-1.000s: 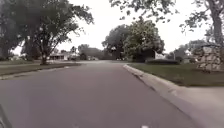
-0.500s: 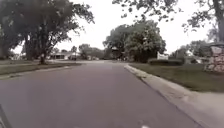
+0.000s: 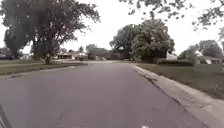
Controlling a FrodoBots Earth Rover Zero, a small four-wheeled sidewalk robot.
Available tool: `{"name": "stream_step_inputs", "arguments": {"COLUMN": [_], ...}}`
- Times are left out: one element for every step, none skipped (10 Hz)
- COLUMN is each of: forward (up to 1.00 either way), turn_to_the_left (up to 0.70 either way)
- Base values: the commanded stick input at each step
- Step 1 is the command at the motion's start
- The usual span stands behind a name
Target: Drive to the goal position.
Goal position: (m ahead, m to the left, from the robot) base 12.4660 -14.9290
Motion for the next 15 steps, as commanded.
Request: {"name": "stream_step_inputs", "arguments": {"forward": [0.70,0.70,0.70,0.70,0.70,0.70,0.70,0.70,0.70,0.70,0.70,0.70,0.70,0.70,0.70], "turn_to_the_left": [0.00,0.00,0.00,0.00,0.00,0.00,0.00,0.00,0.00,0.00,0.00,0.00,0.00,0.00,0.00]}}
